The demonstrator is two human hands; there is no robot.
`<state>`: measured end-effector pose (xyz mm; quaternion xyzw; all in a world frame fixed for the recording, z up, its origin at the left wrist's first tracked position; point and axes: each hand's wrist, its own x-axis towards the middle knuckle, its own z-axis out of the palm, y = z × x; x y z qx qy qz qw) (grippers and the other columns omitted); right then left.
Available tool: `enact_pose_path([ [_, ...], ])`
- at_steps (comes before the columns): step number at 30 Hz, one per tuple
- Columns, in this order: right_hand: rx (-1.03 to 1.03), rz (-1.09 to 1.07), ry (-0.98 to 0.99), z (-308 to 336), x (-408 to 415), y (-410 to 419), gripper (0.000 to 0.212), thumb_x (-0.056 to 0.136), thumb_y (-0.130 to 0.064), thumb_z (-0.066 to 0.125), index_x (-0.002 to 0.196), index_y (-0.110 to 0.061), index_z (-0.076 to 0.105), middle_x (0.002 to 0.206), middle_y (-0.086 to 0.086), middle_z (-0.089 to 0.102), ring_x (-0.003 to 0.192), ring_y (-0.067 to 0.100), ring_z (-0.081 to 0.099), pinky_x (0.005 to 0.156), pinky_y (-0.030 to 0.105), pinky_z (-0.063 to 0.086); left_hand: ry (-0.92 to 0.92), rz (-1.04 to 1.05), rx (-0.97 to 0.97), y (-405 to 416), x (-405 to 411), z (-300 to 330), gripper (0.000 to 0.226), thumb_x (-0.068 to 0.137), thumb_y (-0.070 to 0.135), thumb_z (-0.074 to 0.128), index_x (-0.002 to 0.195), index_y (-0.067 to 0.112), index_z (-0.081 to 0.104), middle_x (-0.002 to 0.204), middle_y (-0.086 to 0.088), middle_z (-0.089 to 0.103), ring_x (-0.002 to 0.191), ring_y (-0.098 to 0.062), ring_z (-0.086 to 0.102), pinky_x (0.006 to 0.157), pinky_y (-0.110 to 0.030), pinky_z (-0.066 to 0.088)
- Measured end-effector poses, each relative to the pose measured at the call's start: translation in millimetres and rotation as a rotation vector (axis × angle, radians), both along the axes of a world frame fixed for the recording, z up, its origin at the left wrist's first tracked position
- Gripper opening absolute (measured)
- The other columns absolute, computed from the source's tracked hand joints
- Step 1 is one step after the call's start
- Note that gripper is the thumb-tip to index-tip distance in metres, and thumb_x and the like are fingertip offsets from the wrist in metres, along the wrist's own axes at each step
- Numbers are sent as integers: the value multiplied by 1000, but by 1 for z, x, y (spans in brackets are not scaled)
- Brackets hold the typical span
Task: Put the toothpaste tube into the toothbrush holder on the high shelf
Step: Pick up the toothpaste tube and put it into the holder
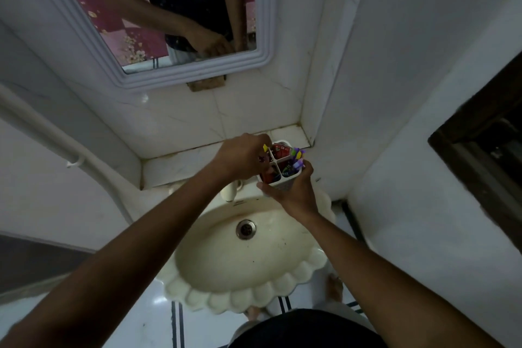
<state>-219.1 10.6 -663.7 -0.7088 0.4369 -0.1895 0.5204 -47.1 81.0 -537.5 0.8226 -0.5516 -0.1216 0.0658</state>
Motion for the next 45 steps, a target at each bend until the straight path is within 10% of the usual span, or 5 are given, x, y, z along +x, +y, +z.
enact_pose_path([
  [13, -99, -42, 38, -7, 3, 10, 140, 51, -79, 100, 158, -24, 29, 154, -1, 57, 141, 24, 62, 107, 50, 62, 0, 178, -22, -9, -11, -23, 10, 82, 30, 70, 89, 28, 77, 88, 3, 74, 87, -25, 70, 77, -36, 48],
  [25, -132, -91, 42, -11, 12, 11, 134, 55, -67, 104, 158, -33, 25, 149, 0, 66, 134, 26, 69, 104, 48, 63, 155, 52, -205, 16, 1, -25, 43, 76, 48, 56, 113, 40, 77, 105, 15, 76, 116, -19, 63, 110, -57, 34],
  [29, -131, -83, 30, -9, 11, 13, 120, 58, -58, 105, 150, -29, 32, 146, -1, 65, 132, 25, 68, 104, 50, 62, 134, -45, -64, 26, -11, -11, 74, 70, 40, 50, 142, 34, 64, 140, 3, 64, 141, -25, 44, 123, -63, 14],
  [36, -133, -47, 26, 4, -11, 2, 122, 57, -52, 107, 153, -29, 35, 147, -2, 64, 131, 27, 68, 100, 43, 61, 271, 269, -389, 42, -8, -17, 55, 97, 52, 57, 146, 27, 59, 137, 2, 67, 130, -20, 60, 111, -51, 45],
  [45, -221, -48, -91, 66, -49, -25, 129, 51, -66, 95, 158, -22, 40, 147, 0, 66, 129, 26, 69, 102, 39, 59, 173, 422, -479, 50, -46, 6, 59, 99, 58, 63, 147, 23, 58, 145, -2, 61, 134, -21, 58, 111, -44, 46],
])
